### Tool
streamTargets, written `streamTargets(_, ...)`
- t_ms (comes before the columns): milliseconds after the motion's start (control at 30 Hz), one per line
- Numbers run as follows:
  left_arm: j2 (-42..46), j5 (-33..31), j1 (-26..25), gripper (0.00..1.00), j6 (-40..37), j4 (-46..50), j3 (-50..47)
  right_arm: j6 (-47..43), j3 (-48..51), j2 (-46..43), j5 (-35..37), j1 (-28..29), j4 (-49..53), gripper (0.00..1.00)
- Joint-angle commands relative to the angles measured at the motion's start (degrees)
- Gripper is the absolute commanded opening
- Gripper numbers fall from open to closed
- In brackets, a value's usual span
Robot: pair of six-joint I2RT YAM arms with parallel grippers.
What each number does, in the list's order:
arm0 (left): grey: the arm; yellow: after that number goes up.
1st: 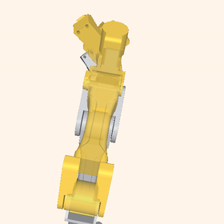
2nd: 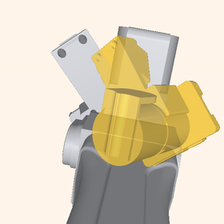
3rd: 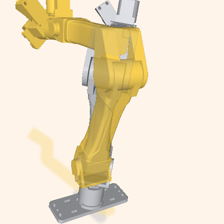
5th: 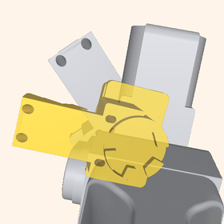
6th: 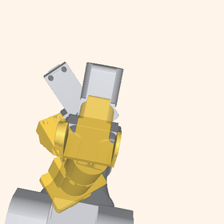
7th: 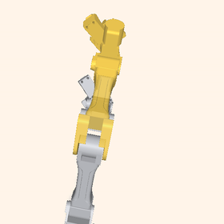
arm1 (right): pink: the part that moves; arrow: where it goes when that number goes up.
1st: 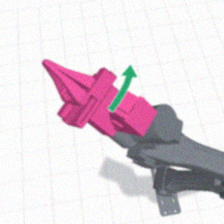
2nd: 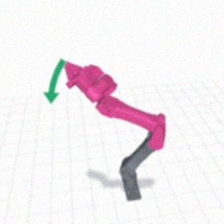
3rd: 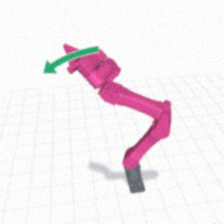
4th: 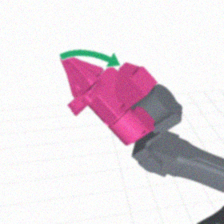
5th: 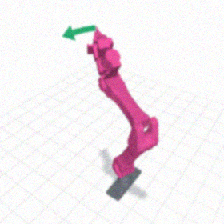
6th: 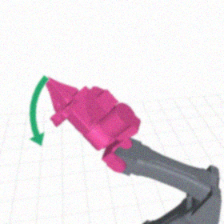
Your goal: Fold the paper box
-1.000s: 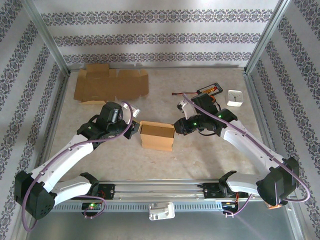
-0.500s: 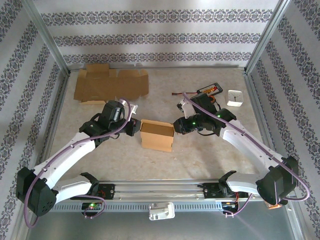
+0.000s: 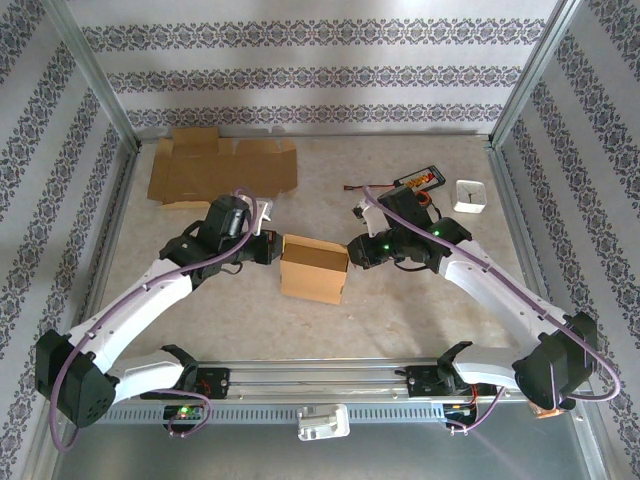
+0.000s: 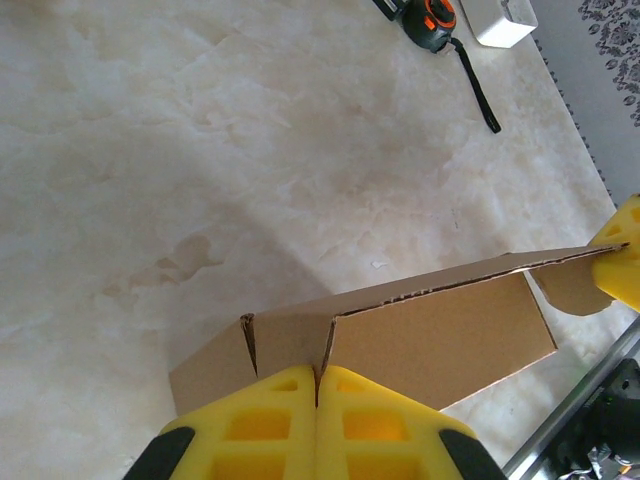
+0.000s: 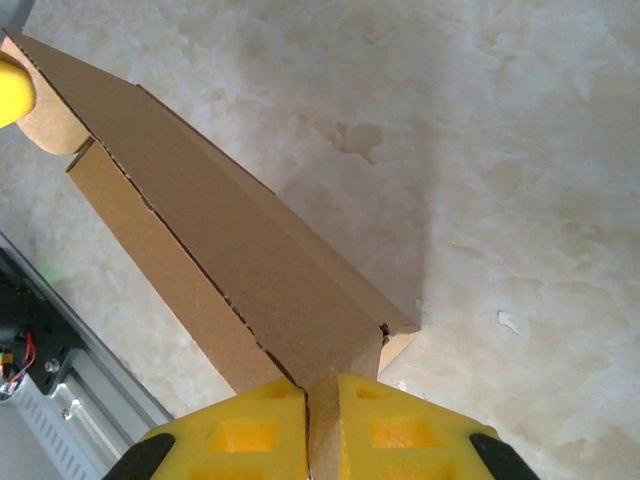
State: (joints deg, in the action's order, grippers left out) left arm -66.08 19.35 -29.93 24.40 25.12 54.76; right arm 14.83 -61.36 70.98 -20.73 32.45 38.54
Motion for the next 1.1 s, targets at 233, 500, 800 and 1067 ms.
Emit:
streamTargets(233, -1.1, 0.9, -0.4, 0.00, 4.0, 4.3, 3.8, -8.4, -0.8, -3.3, 17.5, 8.8, 0.7, 0.03)
streamTargets(500, -1.8, 0.7, -0.4, 0.00, 6.4, 4.3, 3.8, -10.7, 0.2, -5.6, 23.1, 10.8, -3.2, 0.03)
streamTargets(800, -2.5, -1.4, -0.5, 0.00, 5.4, 4.0, 0.7, -8.9, 1.5, -4.3, 20.7, 10.8, -3.6, 0.05)
streamTargets(1067, -4.0, 1.8, -0.5, 0.00, 8.6, 0.9, -1.4, -7.4, 2.0, -3.5, 20.5, 10.8, -4.6, 0.05)
